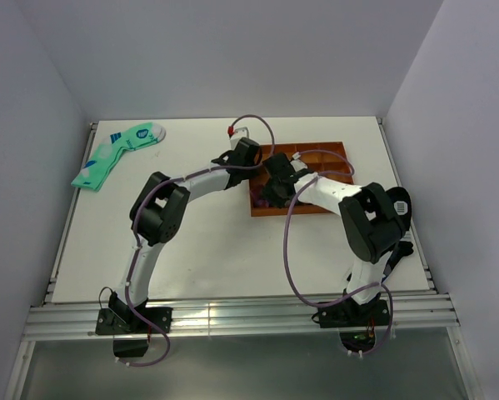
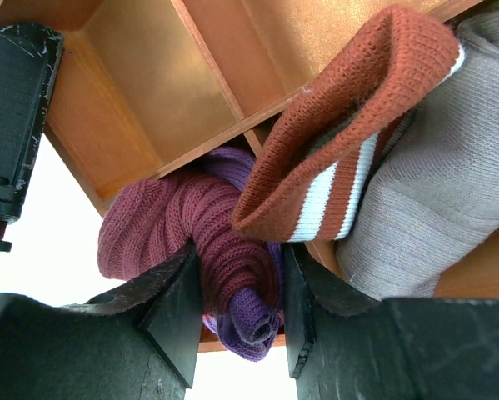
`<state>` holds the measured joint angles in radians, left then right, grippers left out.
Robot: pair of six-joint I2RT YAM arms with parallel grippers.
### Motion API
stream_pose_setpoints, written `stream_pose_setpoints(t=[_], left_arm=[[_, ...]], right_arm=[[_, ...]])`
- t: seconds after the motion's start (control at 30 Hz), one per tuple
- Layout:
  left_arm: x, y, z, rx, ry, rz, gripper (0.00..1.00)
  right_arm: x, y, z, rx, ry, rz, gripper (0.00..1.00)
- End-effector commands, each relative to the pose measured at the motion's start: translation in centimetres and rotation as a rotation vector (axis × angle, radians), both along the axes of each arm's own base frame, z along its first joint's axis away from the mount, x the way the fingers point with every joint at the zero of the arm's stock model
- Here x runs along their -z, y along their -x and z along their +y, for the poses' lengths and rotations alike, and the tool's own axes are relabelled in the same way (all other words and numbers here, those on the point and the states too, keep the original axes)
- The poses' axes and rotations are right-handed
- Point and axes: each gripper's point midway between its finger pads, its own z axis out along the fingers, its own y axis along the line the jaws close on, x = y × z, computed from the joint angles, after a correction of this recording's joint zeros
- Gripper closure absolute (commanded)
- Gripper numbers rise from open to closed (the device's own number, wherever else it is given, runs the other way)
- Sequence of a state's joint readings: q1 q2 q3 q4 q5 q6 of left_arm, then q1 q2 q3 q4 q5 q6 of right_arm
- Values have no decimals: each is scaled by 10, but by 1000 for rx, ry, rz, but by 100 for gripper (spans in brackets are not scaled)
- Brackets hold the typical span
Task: Roll the socks
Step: Place the sock in the storage box.
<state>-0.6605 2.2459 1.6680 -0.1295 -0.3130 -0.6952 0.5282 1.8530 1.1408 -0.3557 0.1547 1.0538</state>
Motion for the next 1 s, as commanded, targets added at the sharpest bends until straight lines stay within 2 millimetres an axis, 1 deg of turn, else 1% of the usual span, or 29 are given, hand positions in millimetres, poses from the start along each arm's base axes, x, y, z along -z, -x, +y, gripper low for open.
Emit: stream_pose_setpoints(t=[0.0, 0.07, 0.17, 0.2, 0.27, 0.33, 0.4, 0.43, 0.5, 0.53, 0.57, 0.6, 0.7, 0.83, 0.87, 0.9, 0.97], left_arm=[[-5, 17, 28, -14, -39, 86, 100], [-5, 16, 28, -14, -39, 83, 100], [-2, 17, 30, -18, -49, 90, 100], [-1, 17, 31, -20, -53, 90, 100], [2, 18, 34, -23, -59, 93, 100], [1, 18, 33, -26, -55, 94, 100], [1, 18, 34, -33, -57, 97, 100], [1, 18, 34, -32, -58, 96, 100], [-1, 18, 35, -34, -57, 97, 100], [-1, 18, 34, -32, -56, 97, 100], [-1, 19, 34, -32, -58, 100, 100], [-3, 18, 35, -34, -59, 99, 100], [-3, 18, 37, -35, -69, 99, 100], [-2, 20, 45, -49, -88, 111, 100], [-4, 20, 49, -60, -88, 110, 100], [-1, 20, 54, -66, -87, 122, 100], [-4, 19, 58, -69, -77, 120, 100]], right_arm=[[111, 118, -99, 57, 414, 448, 100], [112, 118, -92, 54, 378, 436, 100], [107, 113, -90, 56, 360, 405, 100], [101, 110, -89, 59, 356, 384, 95], [94, 108, -92, 68, 367, 373, 93], [87, 106, -92, 72, 368, 370, 95], [84, 104, -97, 95, 400, 368, 100], [83, 104, -97, 99, 400, 368, 100], [85, 103, -98, 112, 412, 369, 100], [85, 105, -100, 120, 426, 384, 100], [90, 109, -101, 117, 443, 403, 100], [89, 106, -102, 123, 463, 393, 100], [96, 113, -100, 128, 467, 396, 100], [106, 121, -99, 150, 448, 413, 100], [109, 124, -100, 149, 449, 419, 100], [112, 127, -101, 151, 451, 428, 100], [113, 128, -104, 156, 473, 422, 100]])
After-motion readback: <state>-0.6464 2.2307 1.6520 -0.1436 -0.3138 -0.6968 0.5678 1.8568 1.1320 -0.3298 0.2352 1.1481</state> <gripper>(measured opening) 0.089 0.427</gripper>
